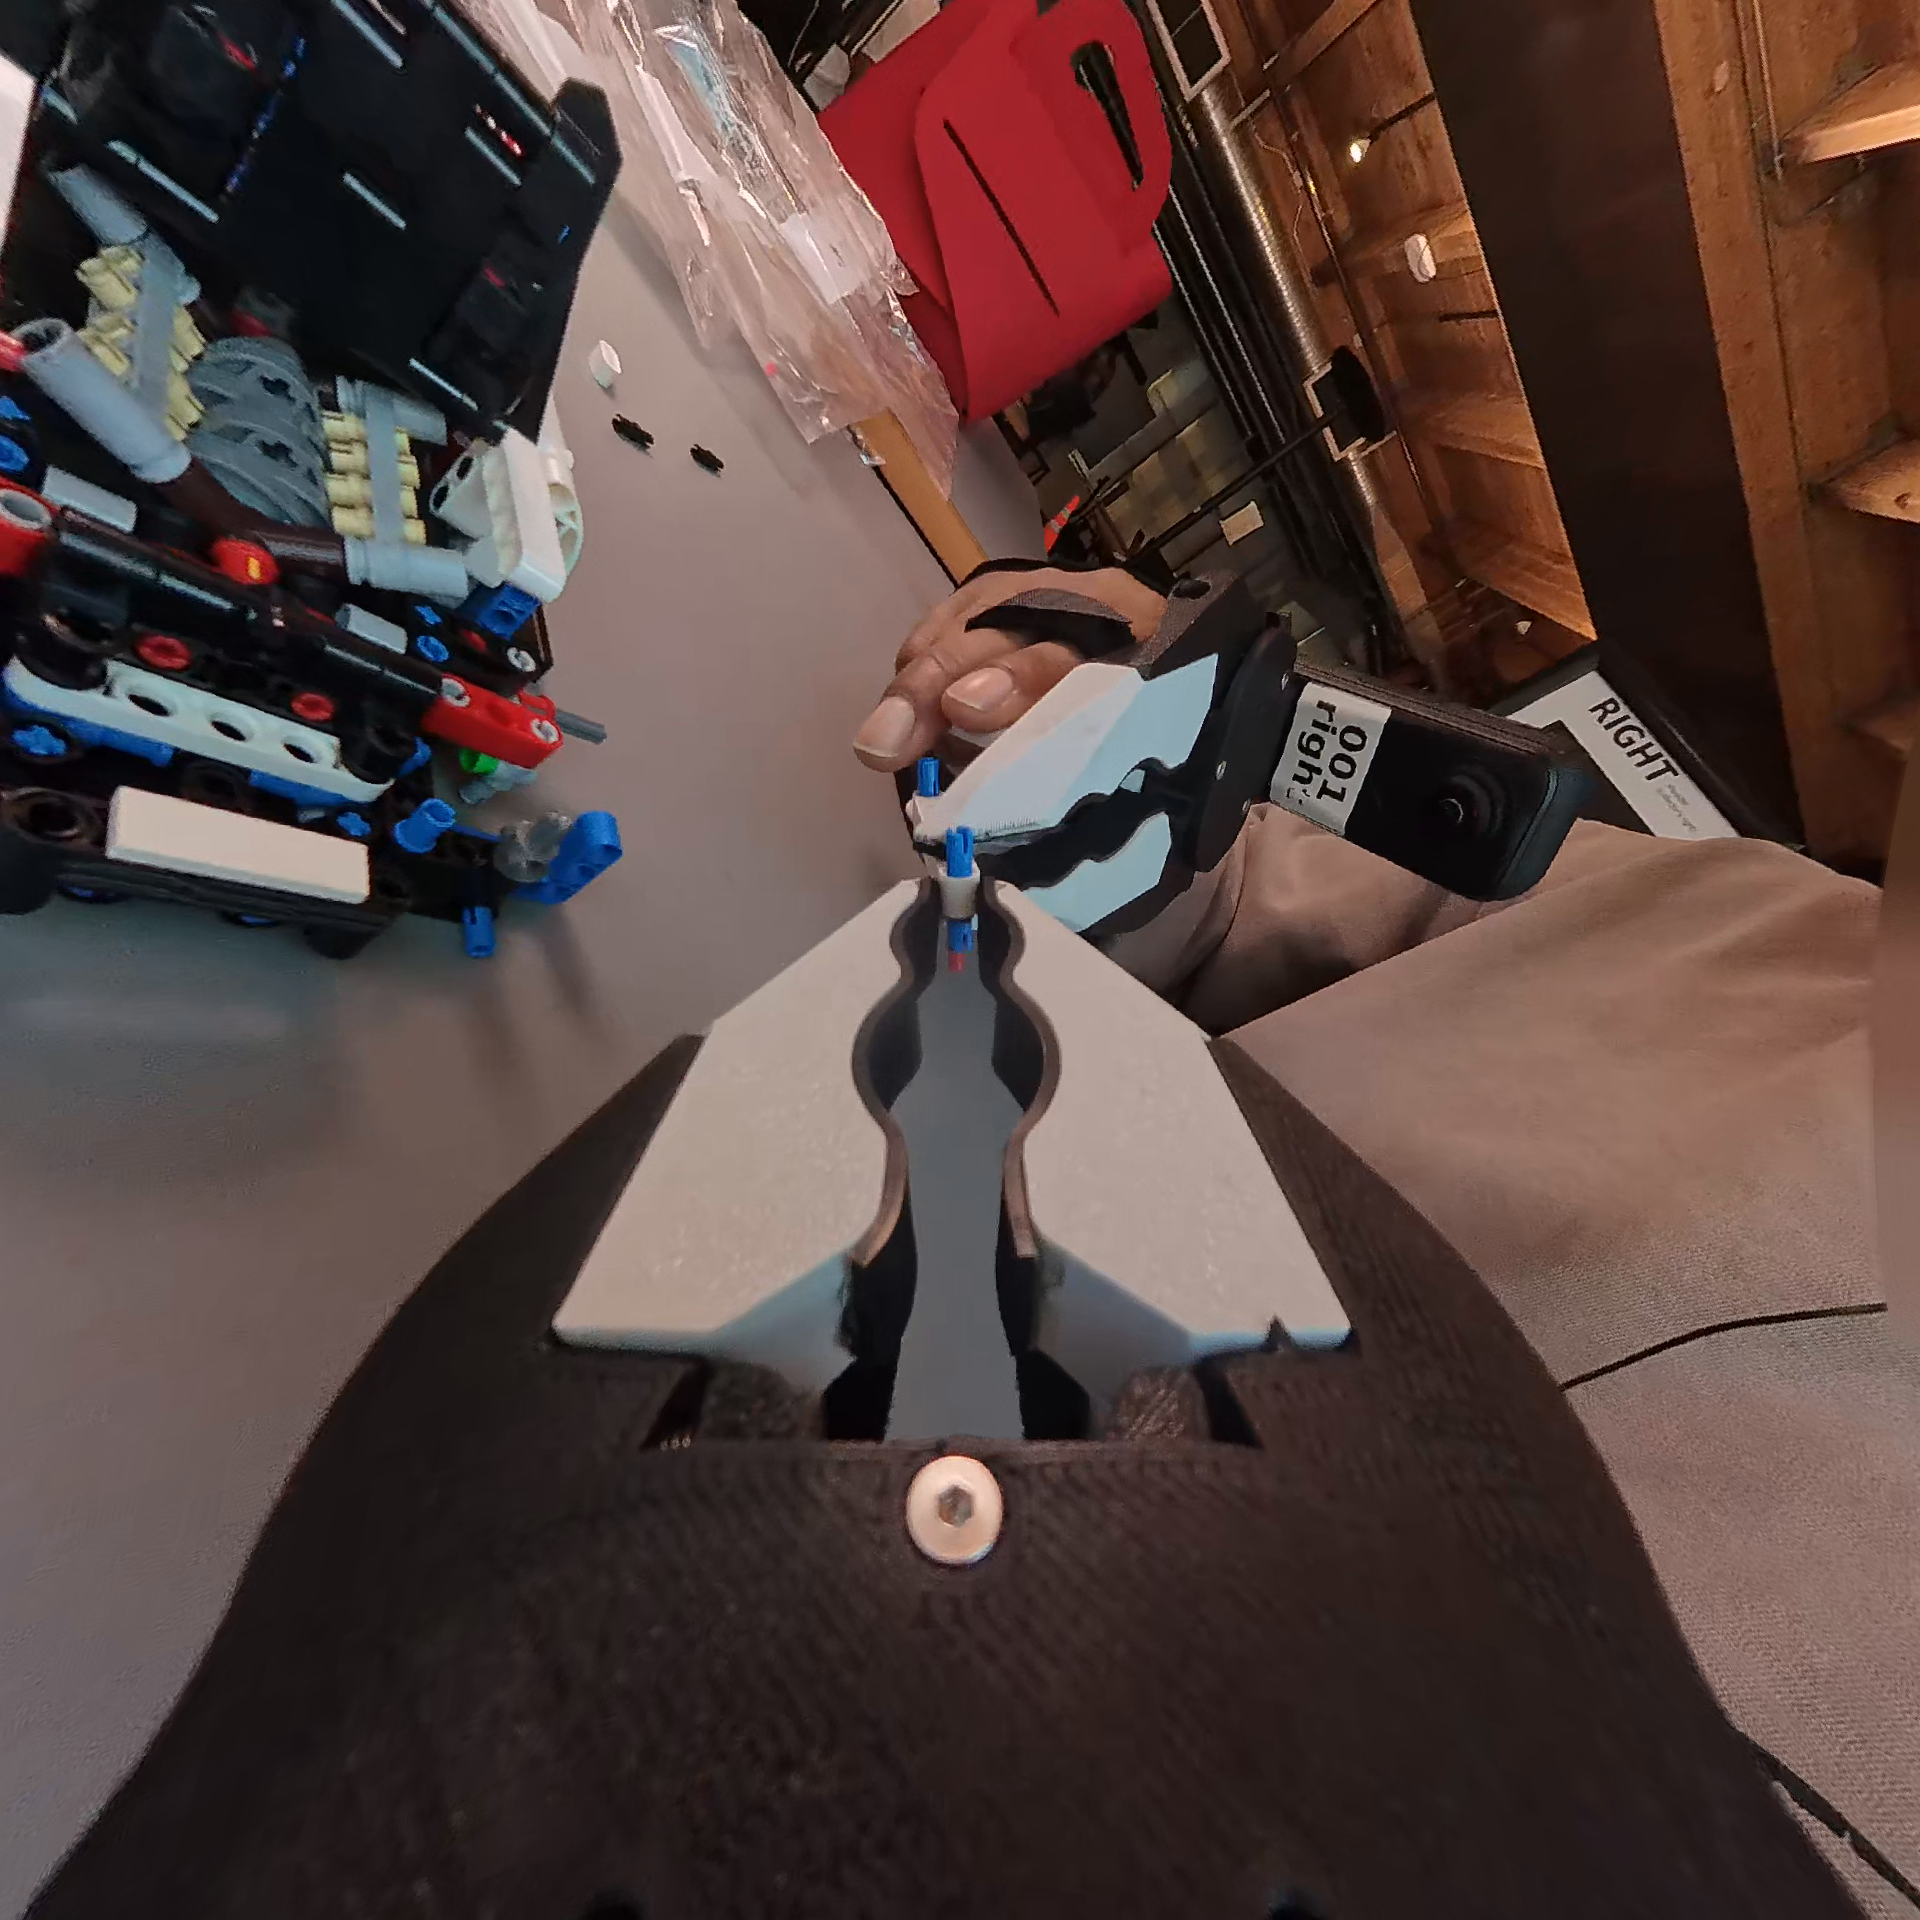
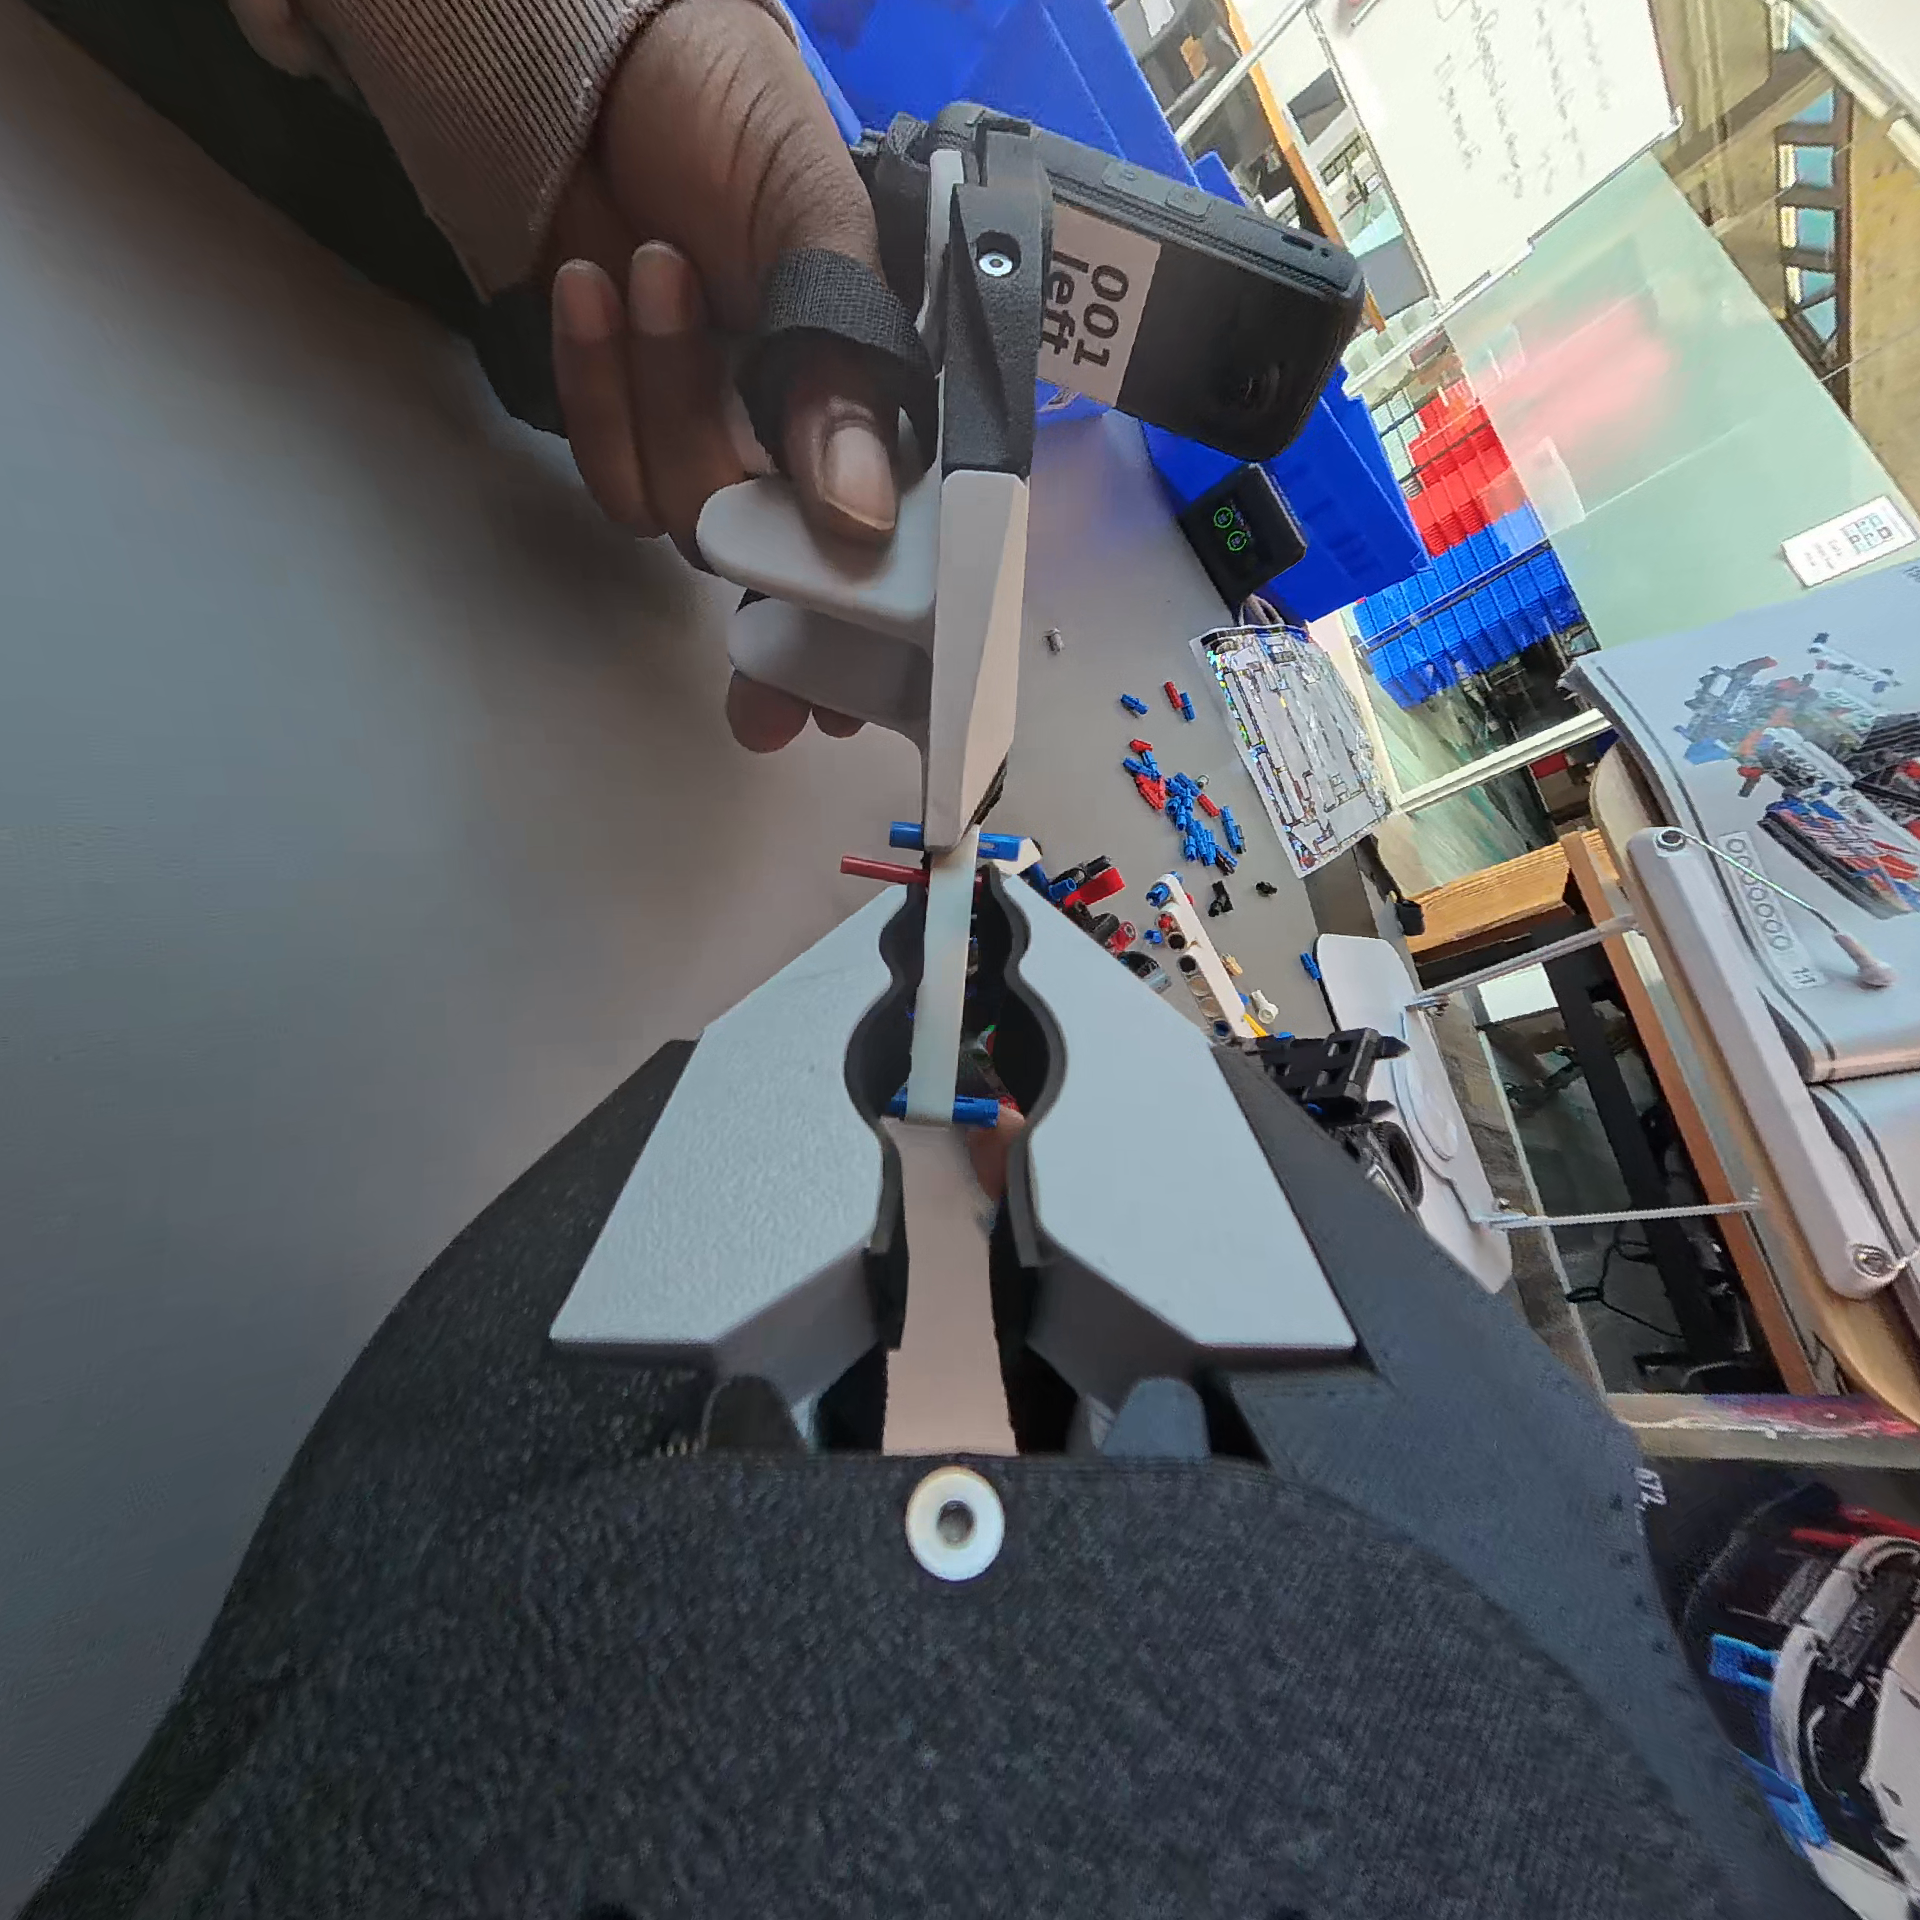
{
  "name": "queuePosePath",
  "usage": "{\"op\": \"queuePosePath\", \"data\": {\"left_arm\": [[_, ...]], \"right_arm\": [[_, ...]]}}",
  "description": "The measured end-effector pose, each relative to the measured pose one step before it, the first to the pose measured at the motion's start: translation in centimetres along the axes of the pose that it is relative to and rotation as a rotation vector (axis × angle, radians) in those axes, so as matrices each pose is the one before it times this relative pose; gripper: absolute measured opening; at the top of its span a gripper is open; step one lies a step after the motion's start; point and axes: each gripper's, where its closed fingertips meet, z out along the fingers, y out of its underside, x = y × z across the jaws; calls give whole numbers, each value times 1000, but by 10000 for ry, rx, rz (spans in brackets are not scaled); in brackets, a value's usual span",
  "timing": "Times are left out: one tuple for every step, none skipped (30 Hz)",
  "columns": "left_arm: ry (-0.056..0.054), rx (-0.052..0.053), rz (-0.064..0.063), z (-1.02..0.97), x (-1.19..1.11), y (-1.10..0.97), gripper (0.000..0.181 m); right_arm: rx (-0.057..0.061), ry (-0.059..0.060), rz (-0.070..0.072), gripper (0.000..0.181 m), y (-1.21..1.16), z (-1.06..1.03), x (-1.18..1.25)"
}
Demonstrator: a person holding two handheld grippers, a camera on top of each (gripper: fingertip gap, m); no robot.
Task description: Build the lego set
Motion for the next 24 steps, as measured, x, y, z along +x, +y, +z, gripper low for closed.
{"op": "queuePosePath", "data": {"left_arm": [[-24,-25,12,40,-79,45,5],[-38,35,31,-3,-67,-102,5],[-3,114,-14,-66,-9,-243,5],[-21,80,-23,-60,-38,-197,5],[-57,39,9,-56,-50,-114,5],[-17,53,-24,-48,1,-103,5],[47,66,-37,-63,95,-92,5],[39,59,-38,-34,92,-61,5],[33,17,-27,45,89,-14,5],[0,-40,-10,73,6,94,5],[16,-72,-19,67,-37,143,5],[43,-98,-66,133,-35,261,5],[88,-27,-105,160,18,164,5],[97,1,-89,131,73,51,5],[-1,-29,-15,109,-16,10,5],[-77,-25,50,77,-128,-5,5],[-42,11,-5,1,-108,-56,5],[36,47,-45,-54,-34,-83,5],[28,98,-43,-100,2,-148,5],[-42,107,16,-142,-54,-180,5],[-59,104,53,-164,-18,-208,5],[-37,75,54,-134,21,-179,5],[-33,52,45,-108,39,-122,5],[-49,28,56,-32,10,-60,5]], "right_arm": [[1,-50,64,8,84,15,-43],[-15,46,98,9,61,45,78],[27,170,52,9,-31,57,214],[37,166,-58,10,-20,71,181],[15,111,-97,10,21,74,106],[46,105,-111,10,-33,40,143],[80,94,-71,10,-92,-24,137],[42,-9,43,11,-67,-23,25],[9,-139,102,15,-27,16,-203],[-4,1,63,15,-6,15,-74],[-67,66,-110,11,114,-64,53],[-49,-174,-103,9,118,-140,-143],[-10,-246,206,9,88,-155,-146],[88,-137,266,8,14,-151,-46],[27,-39,131,8,81,-86,-23],[-71,36,35,9,148,1,-4],[-70,82,21,9,107,65,17],[16,99,-5,10,-16,58,68],[74,77,29,10,-57,-3,122],[77,14,79,11,-32,-62,150],[52,-6,162,14,40,-86,179],[-1,-24,203,16,118,-73,179],[-13,-35,162,17,111,-38,104],[-8,-39,68,14,65,11,-14]]}}
